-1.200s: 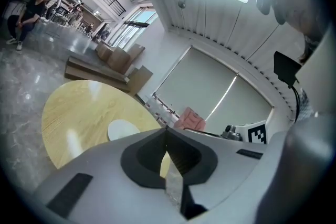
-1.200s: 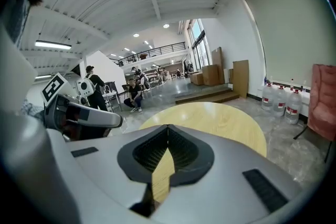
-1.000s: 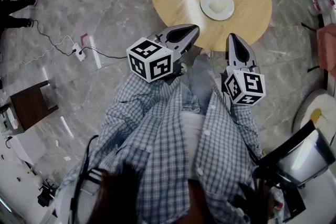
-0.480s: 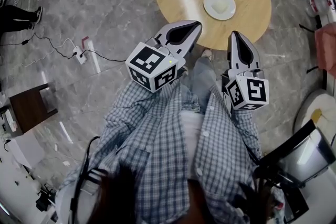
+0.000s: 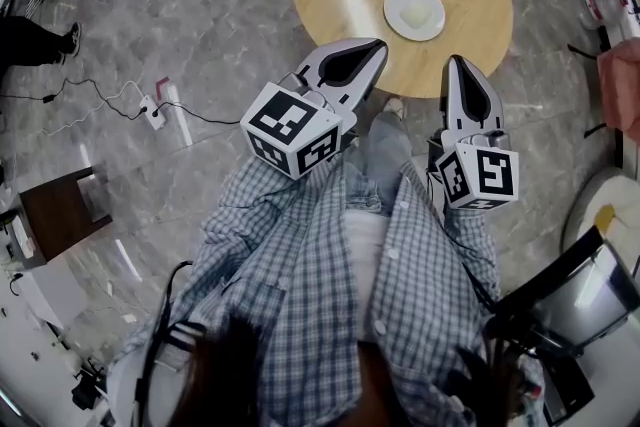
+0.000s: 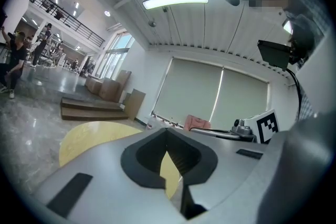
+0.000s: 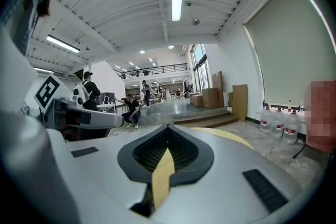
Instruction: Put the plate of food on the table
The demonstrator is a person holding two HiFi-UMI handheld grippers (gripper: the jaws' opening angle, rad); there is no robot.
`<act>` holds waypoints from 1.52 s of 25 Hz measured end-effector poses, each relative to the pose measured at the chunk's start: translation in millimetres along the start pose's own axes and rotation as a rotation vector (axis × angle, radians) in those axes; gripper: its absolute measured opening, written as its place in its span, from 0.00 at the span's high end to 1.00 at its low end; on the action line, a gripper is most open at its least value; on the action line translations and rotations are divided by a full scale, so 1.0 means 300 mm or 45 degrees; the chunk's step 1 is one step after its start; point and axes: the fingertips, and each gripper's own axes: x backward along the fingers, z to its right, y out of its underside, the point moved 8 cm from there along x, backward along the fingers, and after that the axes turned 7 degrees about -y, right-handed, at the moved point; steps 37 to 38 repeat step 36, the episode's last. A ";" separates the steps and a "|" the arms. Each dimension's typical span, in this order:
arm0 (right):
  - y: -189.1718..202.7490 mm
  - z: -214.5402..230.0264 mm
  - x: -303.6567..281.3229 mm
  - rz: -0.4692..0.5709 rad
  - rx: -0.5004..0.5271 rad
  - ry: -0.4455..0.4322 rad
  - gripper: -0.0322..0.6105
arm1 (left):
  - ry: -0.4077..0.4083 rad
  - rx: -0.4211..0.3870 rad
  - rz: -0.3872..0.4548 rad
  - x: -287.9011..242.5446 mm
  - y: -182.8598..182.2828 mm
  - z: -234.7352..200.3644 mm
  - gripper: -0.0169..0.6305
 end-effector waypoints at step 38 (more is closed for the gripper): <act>0.016 -0.011 -0.027 -0.090 0.062 -0.044 0.94 | 0.008 0.027 -0.033 -0.010 0.017 -0.003 0.96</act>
